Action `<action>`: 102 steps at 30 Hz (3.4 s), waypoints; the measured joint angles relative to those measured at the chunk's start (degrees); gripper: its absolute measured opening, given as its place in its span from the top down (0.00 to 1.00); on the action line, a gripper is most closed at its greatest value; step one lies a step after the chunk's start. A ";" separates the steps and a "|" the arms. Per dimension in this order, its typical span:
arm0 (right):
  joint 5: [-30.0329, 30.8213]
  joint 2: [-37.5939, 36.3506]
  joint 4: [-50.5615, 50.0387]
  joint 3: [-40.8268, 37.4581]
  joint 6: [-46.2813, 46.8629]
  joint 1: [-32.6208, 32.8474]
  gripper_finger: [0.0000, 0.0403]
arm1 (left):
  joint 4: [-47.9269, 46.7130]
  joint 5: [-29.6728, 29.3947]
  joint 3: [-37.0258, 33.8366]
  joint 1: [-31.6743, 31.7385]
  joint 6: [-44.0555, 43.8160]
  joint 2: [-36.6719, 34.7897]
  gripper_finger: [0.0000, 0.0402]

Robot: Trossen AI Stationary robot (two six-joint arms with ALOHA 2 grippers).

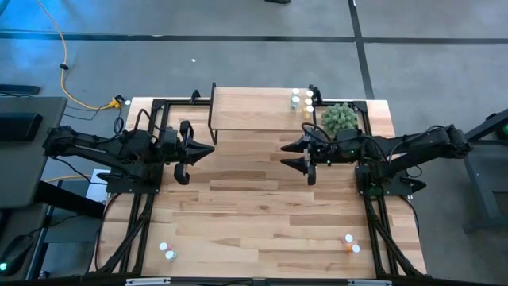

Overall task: Pick and place medicine bottles onto shelf by color
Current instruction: Put the blue pill bottle on the shelf aligned with the other blue pill bottles

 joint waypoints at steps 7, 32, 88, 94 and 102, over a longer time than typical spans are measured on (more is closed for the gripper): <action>-0.02 0.02 -0.08 0.02 -0.97 0.00 0.56 | 0.02 0.00 0.00 0.00 1.33 0.00 1.00; -2.05 0.04 -0.95 0.09 -1.91 -0.02 0.99 | 0.01 0.02 0.02 0.00 0.38 0.13 0.79; -3.10 0.07 -6.19 0.11 0.02 -0.08 1.00 | -68.42 11.38 33.86 -52.17 -18.15 59.95 0.34; -3.10 0.07 -6.28 0.11 0.19 -0.20 1.00 | -68.11 12.59 33.86 -52.50 -14.91 59.95 0.43; -3.08 0.07 -6.37 0.11 0.44 -0.20 1.00 | -68.06 12.17 33.86 -52.35 -13.51 59.95 0.54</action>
